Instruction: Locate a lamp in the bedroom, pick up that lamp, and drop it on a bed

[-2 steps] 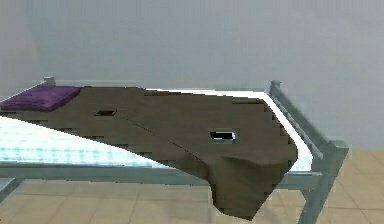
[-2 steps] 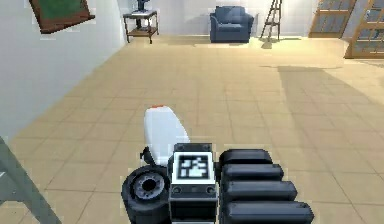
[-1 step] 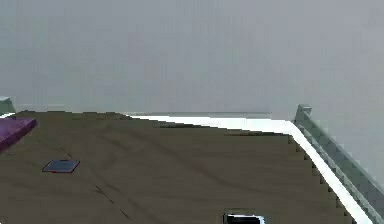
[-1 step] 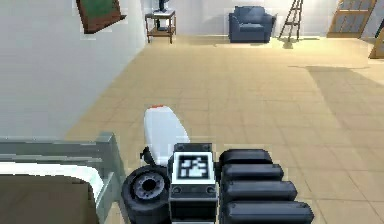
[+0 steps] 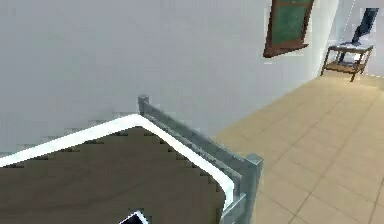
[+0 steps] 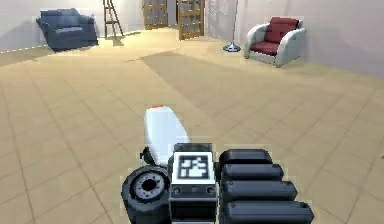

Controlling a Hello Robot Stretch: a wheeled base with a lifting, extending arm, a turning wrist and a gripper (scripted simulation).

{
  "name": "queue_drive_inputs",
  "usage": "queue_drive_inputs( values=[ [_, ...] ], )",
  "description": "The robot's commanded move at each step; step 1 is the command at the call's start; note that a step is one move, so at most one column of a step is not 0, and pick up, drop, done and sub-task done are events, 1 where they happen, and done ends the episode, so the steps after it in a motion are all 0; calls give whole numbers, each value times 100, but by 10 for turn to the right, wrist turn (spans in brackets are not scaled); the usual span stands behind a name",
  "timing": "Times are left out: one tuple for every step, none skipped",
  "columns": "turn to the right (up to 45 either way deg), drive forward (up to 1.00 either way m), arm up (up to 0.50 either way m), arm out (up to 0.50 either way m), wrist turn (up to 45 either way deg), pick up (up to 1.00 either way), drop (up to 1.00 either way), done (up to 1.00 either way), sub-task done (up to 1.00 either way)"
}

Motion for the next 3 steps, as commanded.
queue_drive_inputs(
  values=[
    [450,0,0,0,0,0,0,0,0],
    [450,0,0,0,0,0,0,0,0],
    [360,0,0,0,0,0,0,0,0]
  ],
)
